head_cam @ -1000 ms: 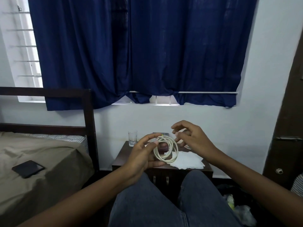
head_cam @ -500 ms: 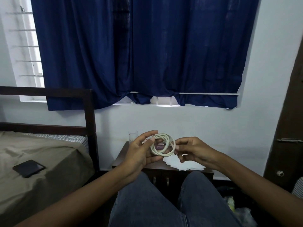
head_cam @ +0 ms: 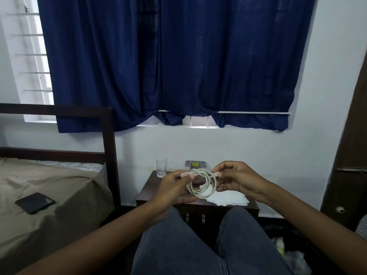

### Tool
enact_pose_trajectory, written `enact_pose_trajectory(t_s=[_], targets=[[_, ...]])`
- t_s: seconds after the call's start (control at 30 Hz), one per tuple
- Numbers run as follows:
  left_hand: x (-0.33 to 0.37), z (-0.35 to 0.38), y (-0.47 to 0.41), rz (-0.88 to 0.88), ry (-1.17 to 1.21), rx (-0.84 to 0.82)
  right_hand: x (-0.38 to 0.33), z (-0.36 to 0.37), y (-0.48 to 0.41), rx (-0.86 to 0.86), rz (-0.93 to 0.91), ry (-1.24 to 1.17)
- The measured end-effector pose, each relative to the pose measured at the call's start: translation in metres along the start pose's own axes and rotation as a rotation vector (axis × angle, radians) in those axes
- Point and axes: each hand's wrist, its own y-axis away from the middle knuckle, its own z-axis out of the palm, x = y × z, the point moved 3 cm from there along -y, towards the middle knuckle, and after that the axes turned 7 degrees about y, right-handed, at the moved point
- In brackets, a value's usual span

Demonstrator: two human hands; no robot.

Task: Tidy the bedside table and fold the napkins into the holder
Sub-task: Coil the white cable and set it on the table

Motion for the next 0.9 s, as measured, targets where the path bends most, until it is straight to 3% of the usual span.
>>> enact_pose_trajectory(t_s=[0.13, 0.37, 0.6, 0.9], targets=[[-0.005, -0.004, -0.037, -0.074, 0.011, 0.038, 0.002, -0.01, -0.024, 0.115, 0.032, -0.054], [-0.037, -0.003, -0.143, -0.127, 0.062, 0.211, 0.043, -0.022, -0.097, 0.372, 0.186, -0.408], [-0.075, -0.009, -0.192, -0.237, 0.094, 0.293, 0.088, -0.027, -0.129, 0.537, 0.132, -0.385], [-0.129, -0.016, -0.26, -0.387, 0.162, 0.356, 0.158, -0.083, -0.19, 0.683, 0.262, -0.482]])
